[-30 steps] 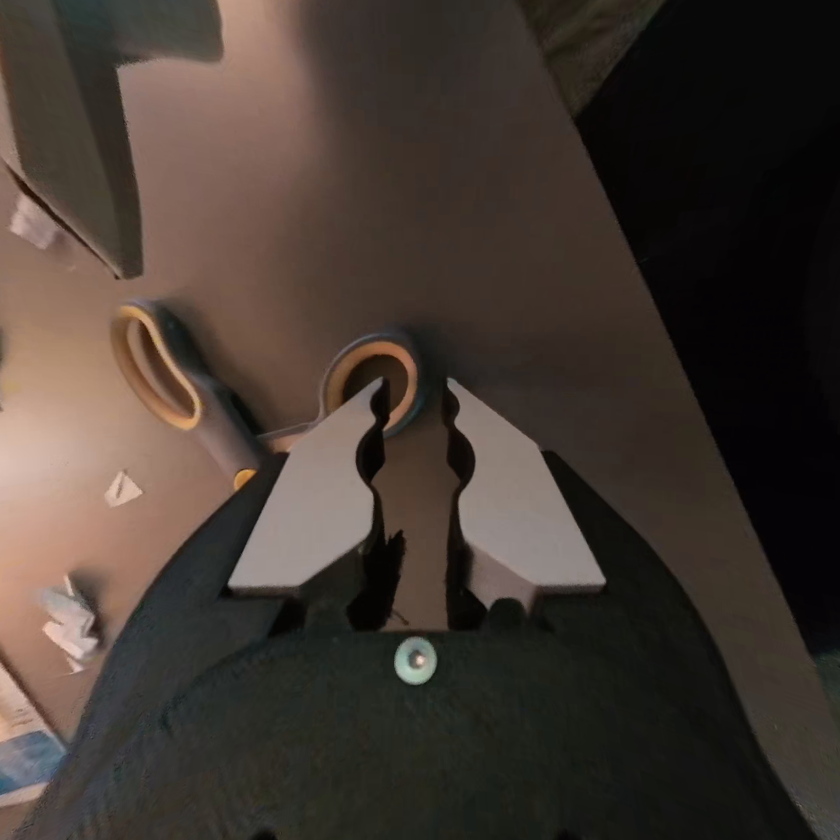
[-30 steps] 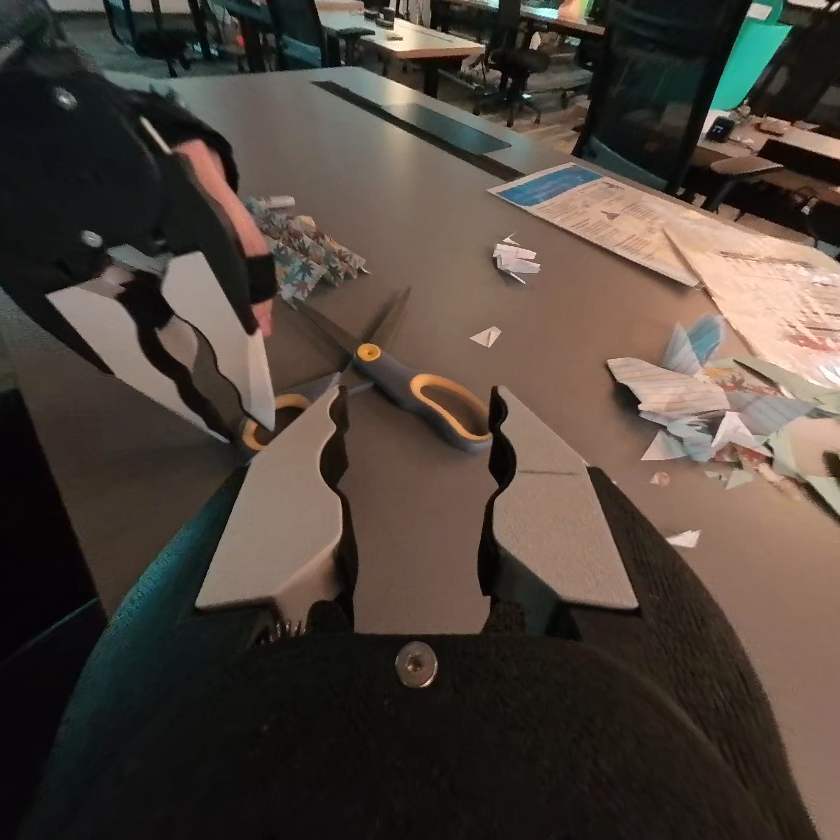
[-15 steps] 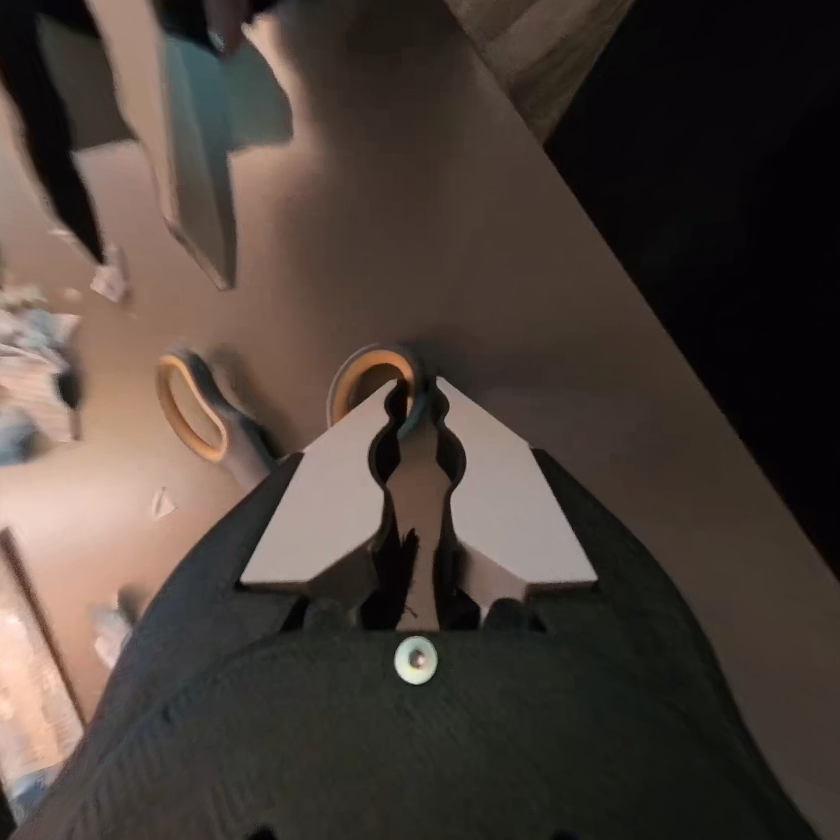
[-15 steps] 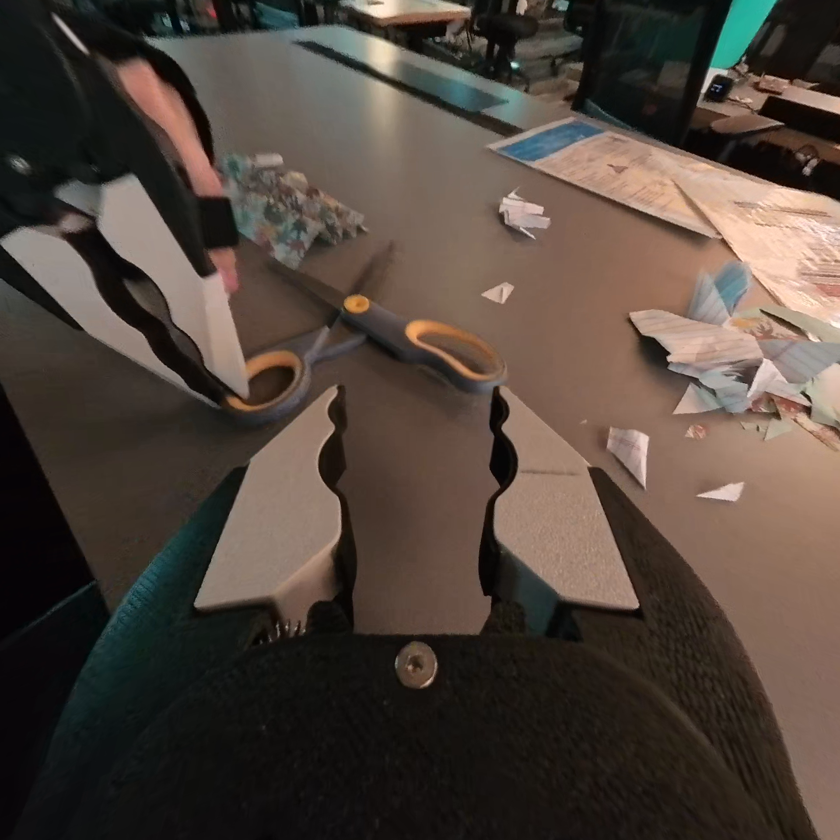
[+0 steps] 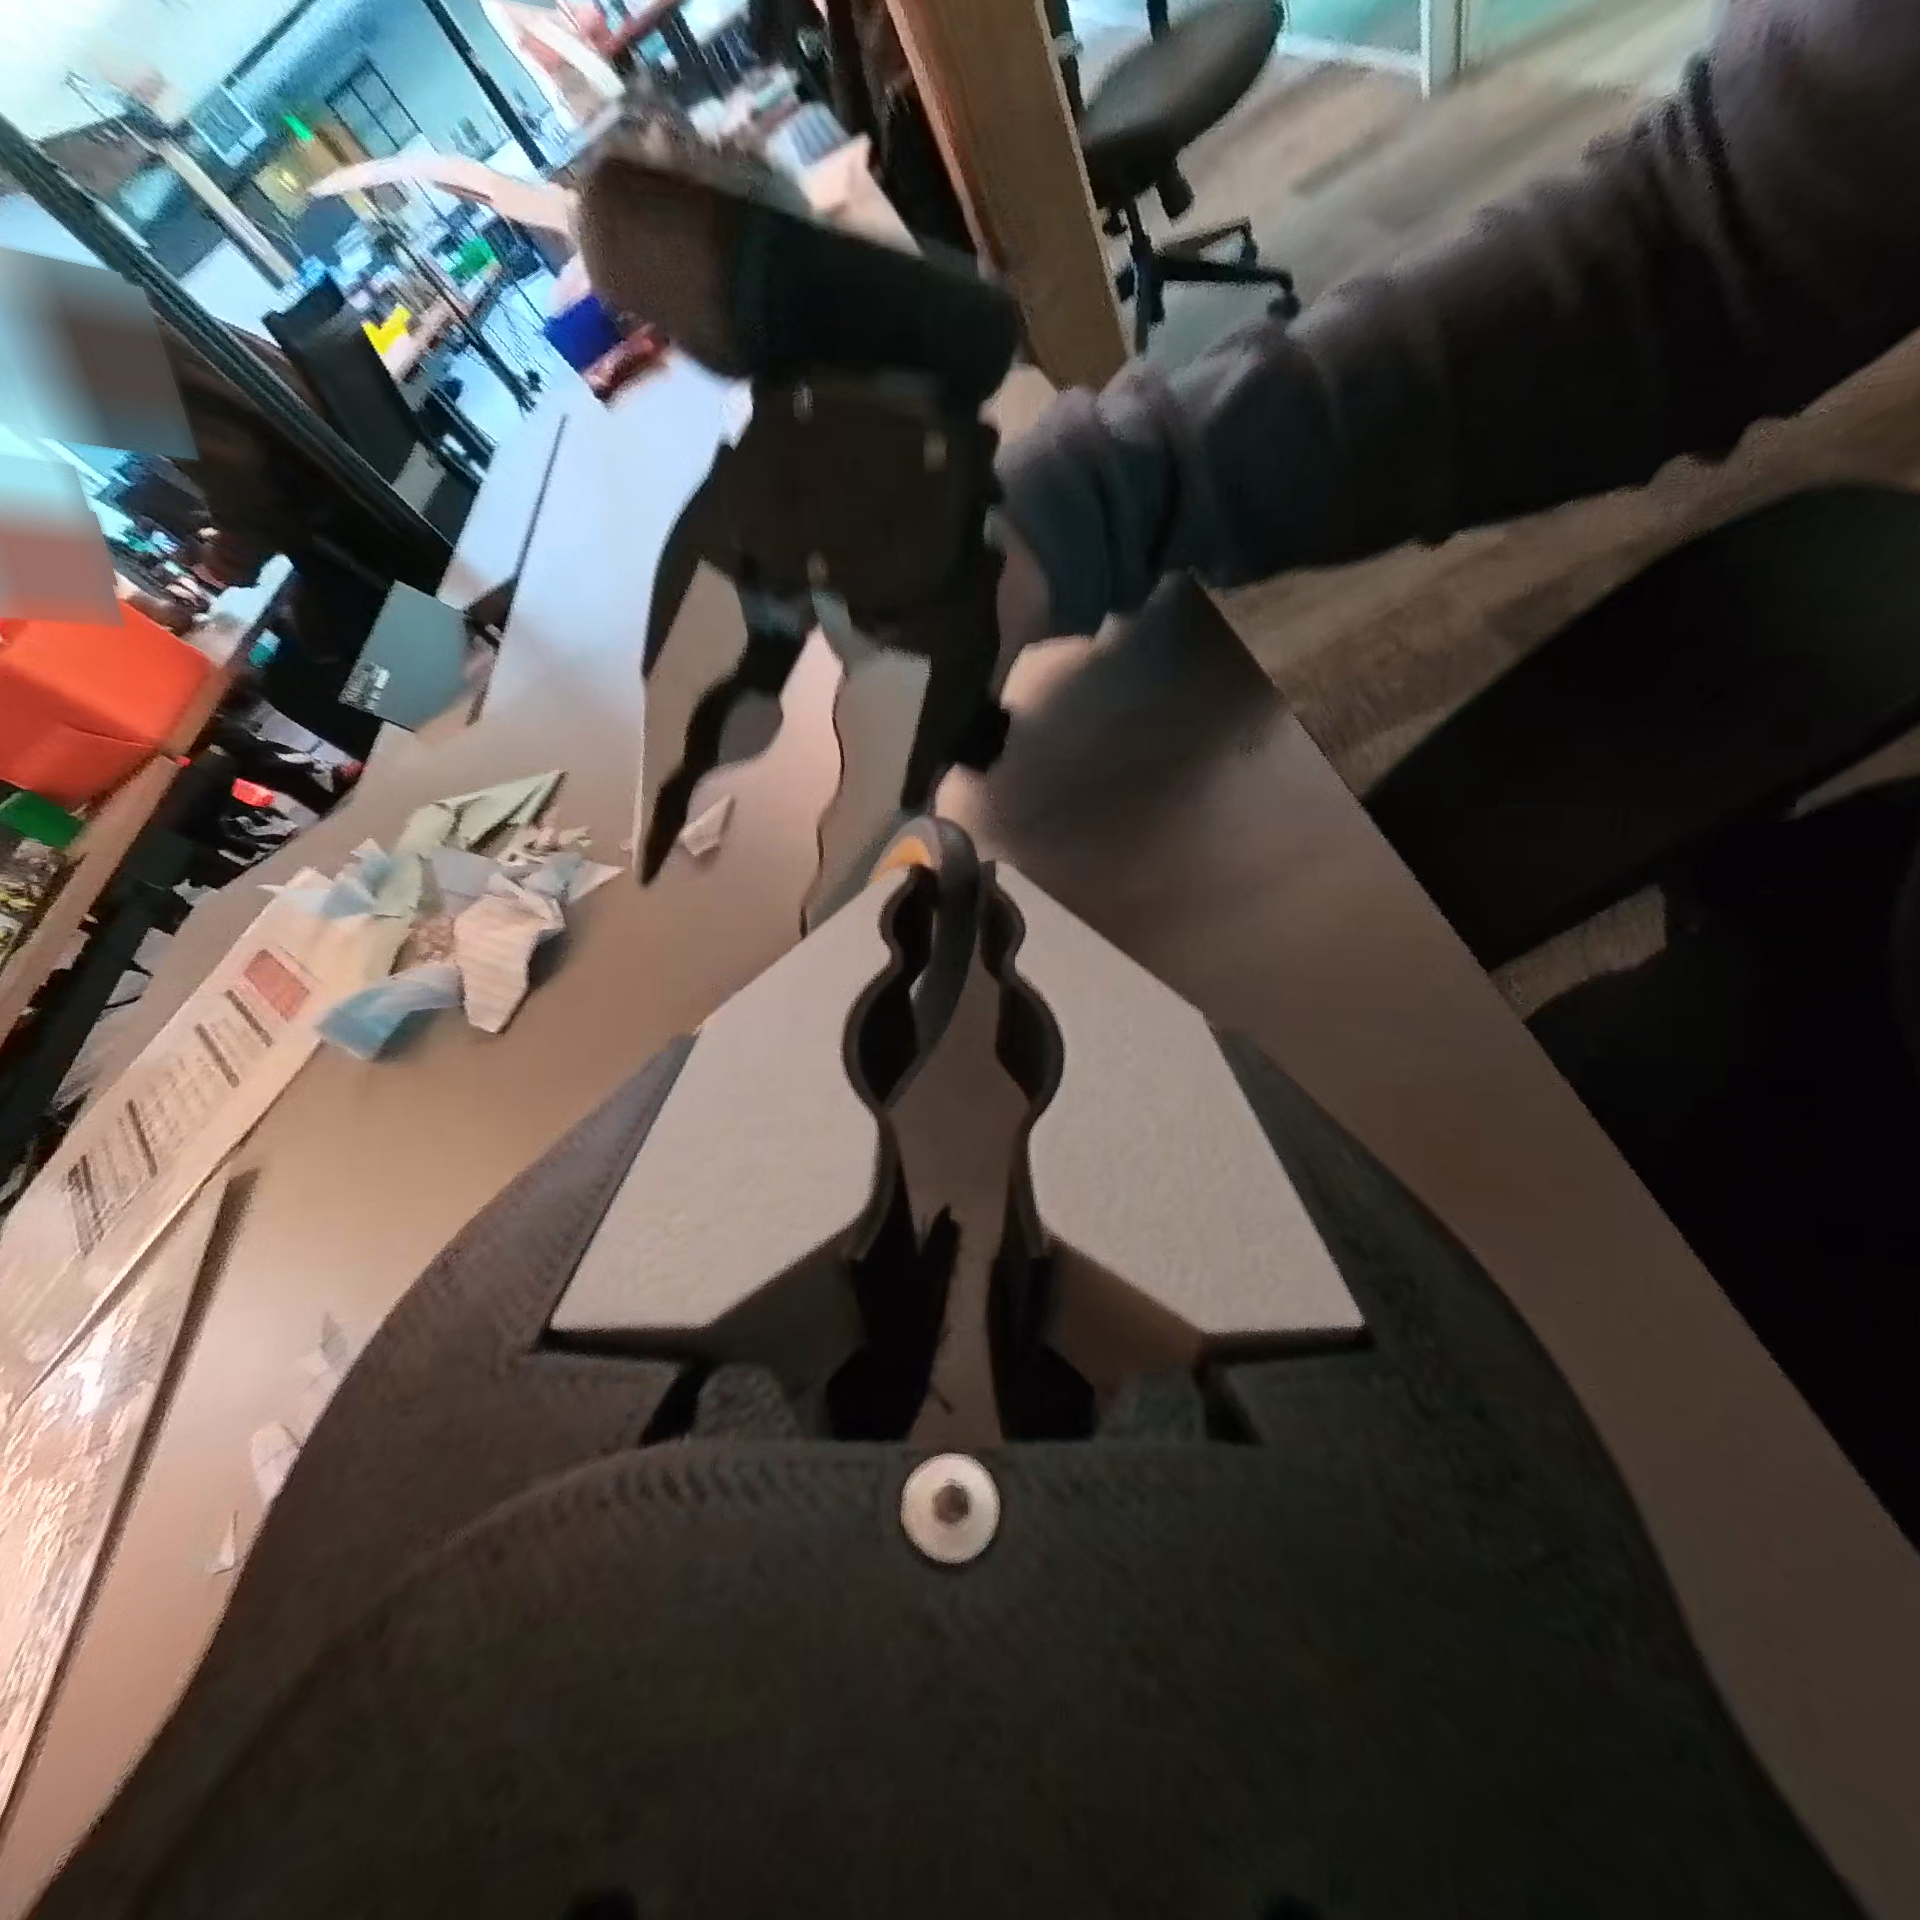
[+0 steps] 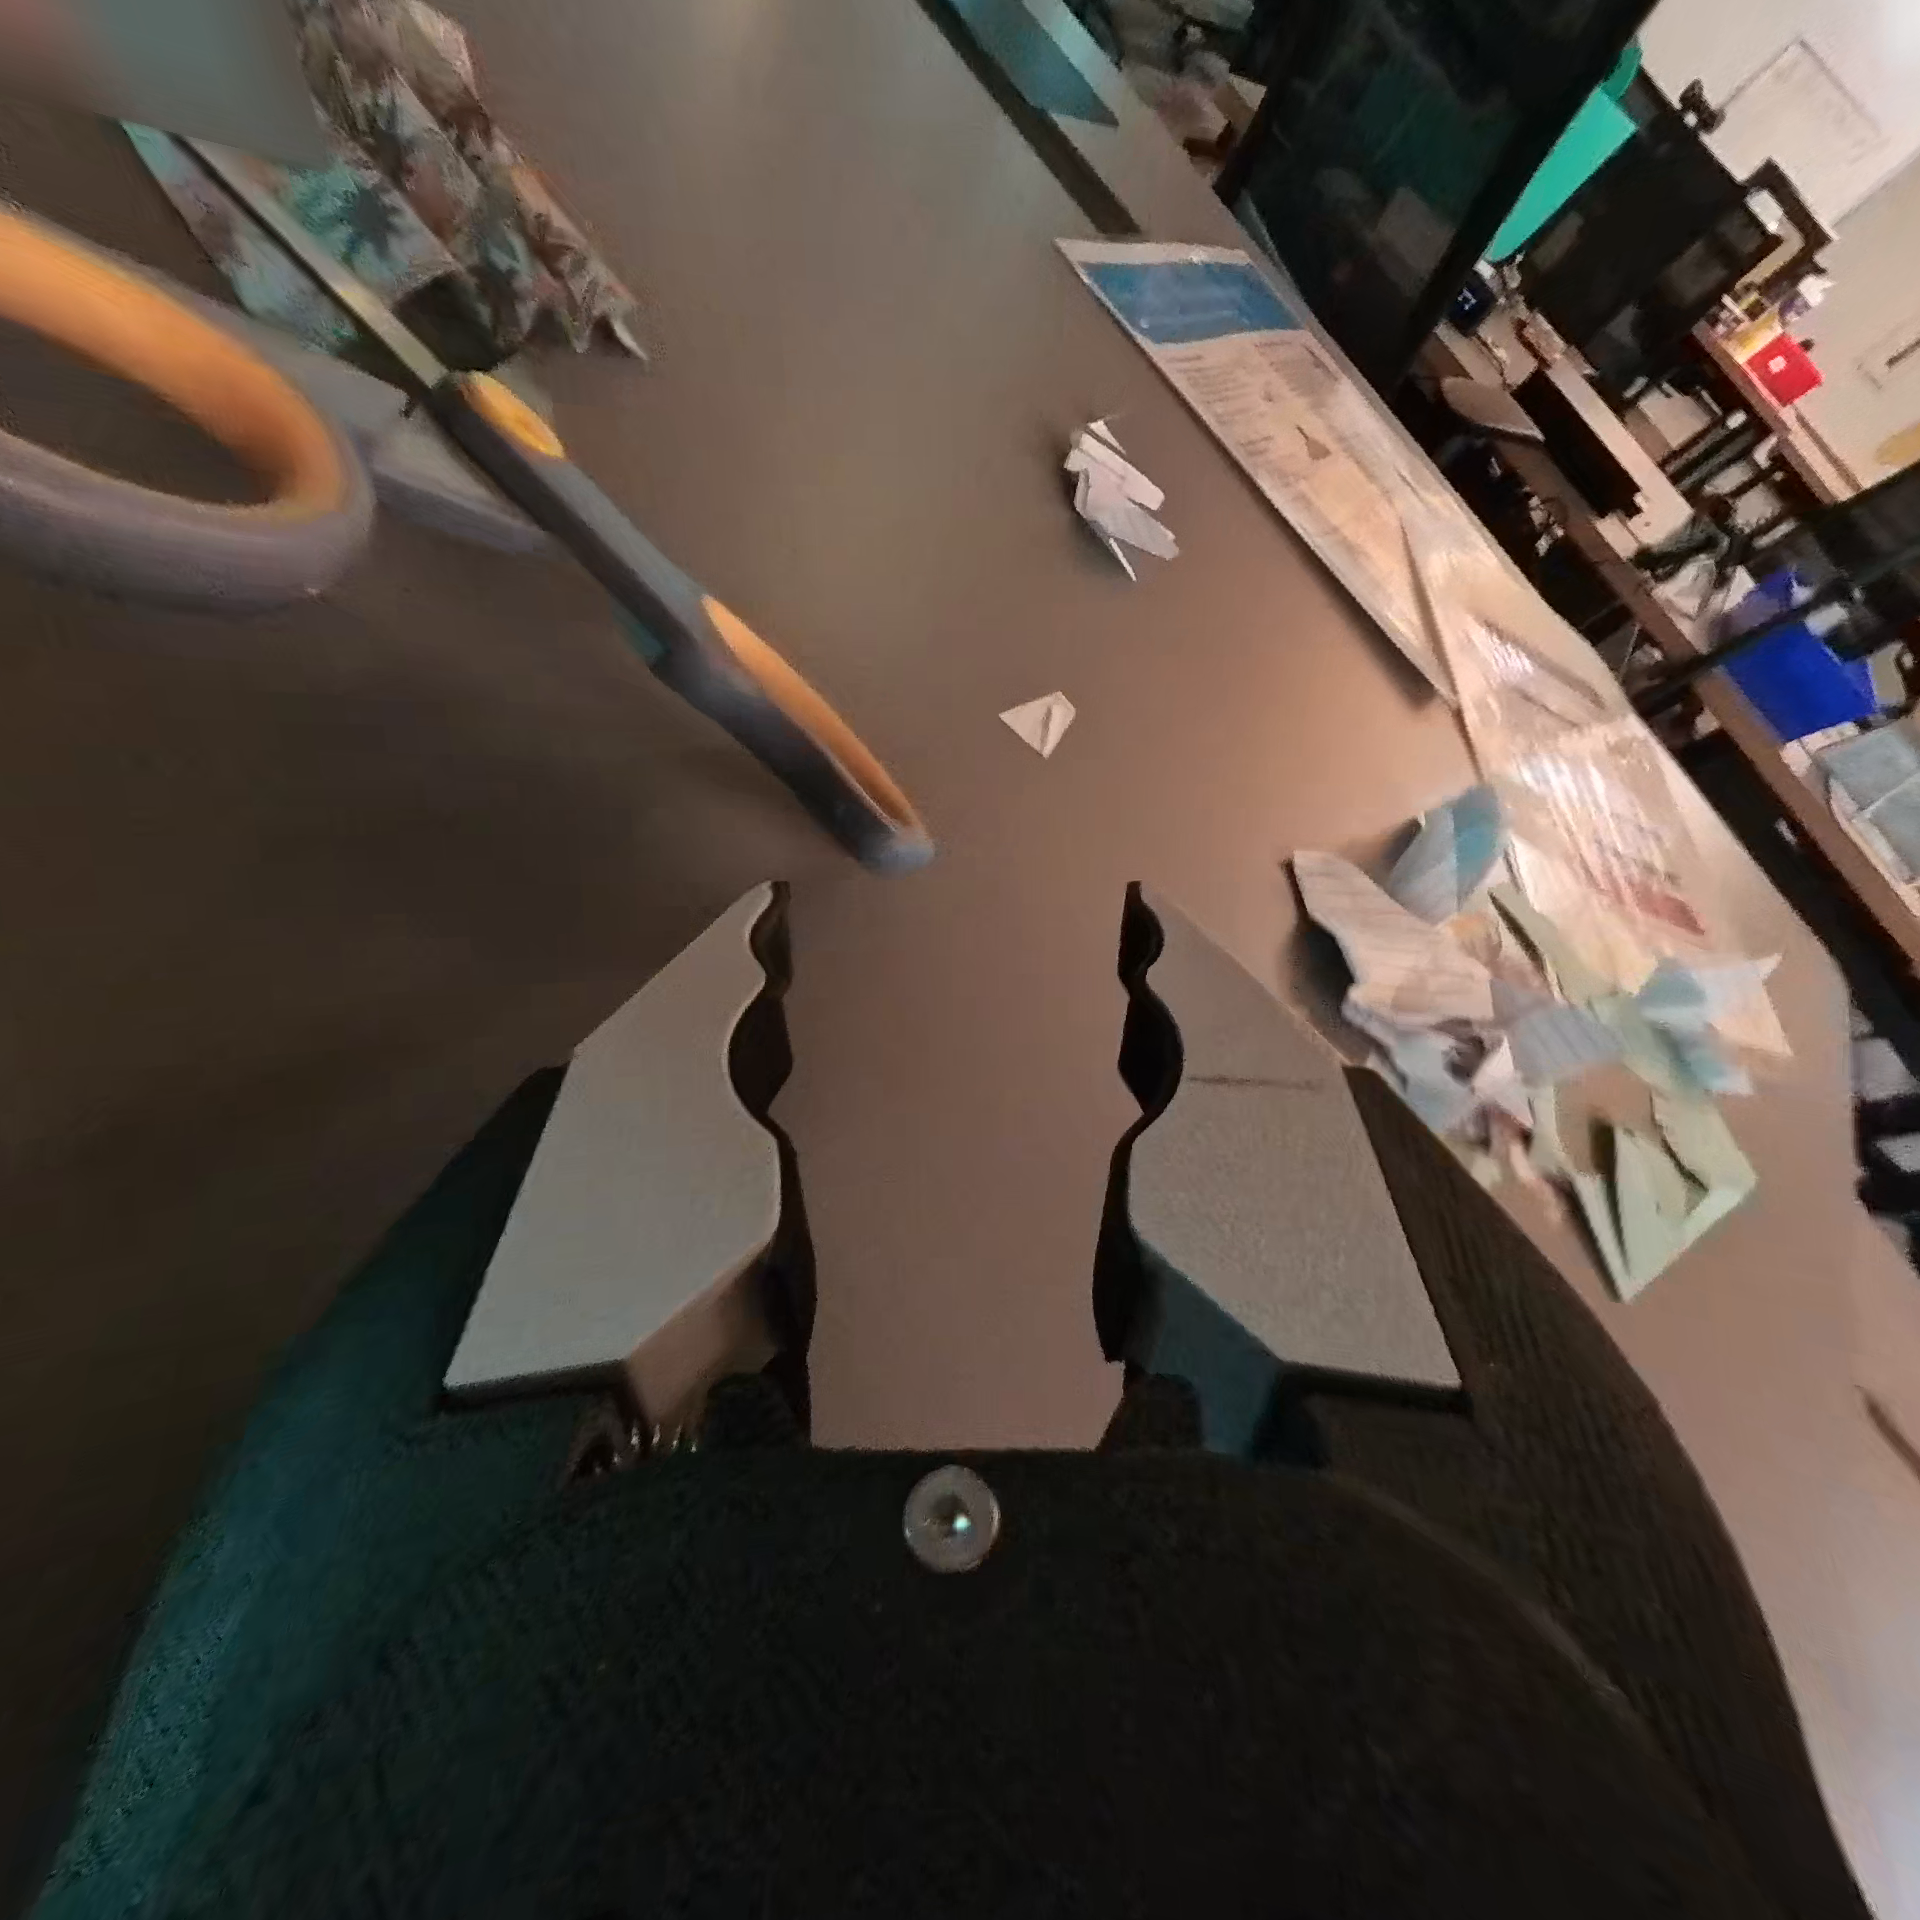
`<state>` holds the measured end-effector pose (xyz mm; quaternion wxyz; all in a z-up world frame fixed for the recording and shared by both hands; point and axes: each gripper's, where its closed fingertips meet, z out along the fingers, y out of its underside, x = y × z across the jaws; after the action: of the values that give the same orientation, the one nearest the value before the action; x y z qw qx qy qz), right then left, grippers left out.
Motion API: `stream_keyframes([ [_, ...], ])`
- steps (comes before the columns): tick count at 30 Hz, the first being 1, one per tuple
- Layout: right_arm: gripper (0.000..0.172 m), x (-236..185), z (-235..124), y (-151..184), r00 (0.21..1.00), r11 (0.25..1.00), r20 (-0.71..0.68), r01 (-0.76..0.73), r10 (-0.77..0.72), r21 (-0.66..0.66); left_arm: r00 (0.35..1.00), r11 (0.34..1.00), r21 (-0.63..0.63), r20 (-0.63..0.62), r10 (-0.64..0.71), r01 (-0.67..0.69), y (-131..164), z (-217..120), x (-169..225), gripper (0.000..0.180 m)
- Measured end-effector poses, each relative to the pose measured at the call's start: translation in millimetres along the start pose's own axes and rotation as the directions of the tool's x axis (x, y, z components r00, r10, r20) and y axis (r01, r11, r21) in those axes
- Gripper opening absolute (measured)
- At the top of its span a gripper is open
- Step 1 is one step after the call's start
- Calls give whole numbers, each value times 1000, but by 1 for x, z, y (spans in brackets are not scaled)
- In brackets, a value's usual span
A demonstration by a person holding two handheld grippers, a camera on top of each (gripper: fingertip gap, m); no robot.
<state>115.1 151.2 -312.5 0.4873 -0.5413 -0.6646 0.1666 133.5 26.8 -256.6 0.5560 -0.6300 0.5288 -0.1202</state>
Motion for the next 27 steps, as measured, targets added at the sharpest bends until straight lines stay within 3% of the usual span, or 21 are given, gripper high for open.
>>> stream_keyframes([
  [4, 59, -14, 26, -3, 981, 979, 36, 193, -192, -62, 1000, 1000, 11, 20, 1, -2, -2, -4, -6, 6],
  [6, 44, -14, 33, -8, 950, 947, -8, 311, -312, -79, 1000, 1000, 4, 22, 14, -15, -1, -5, -6, 6],
  [8, 15, -10, 36, -14, 919, 920, -63, 385, -390, -81, 999, 1000, 0, 43, 29, -29, 0, -7, -9, 6],
  [14, 13, 23, 13, -48, 866, 897, -235, 430, -441, -102, 963, 992, 70, 254, 86, -107, -19, -42, -39, 5],
  [17, 11, 39, -5, -74, 800, 853, -299, 505, -521, -134, 941, 988, 109, 331, 70, -112, -30, -64, -51, 5],
  [21, 9, 47, -20, -102, 676, 743, -313, 637, -667, -206, 939, 995, 51, 337, 68, -90, -35, -77, -52, 51],
  [25, 9, 44, -24, -121, 515, 564, -235, 783, -824, -264, 885, 959, -158, 373, 277, -234, -28, -83, -55, 68],
  [27, 9, 42, -24, -127, 452, 493, -199, 825, -869, -278, 883, 949, -194, 357, 304, -248, -28, -88, -54, 73],
])
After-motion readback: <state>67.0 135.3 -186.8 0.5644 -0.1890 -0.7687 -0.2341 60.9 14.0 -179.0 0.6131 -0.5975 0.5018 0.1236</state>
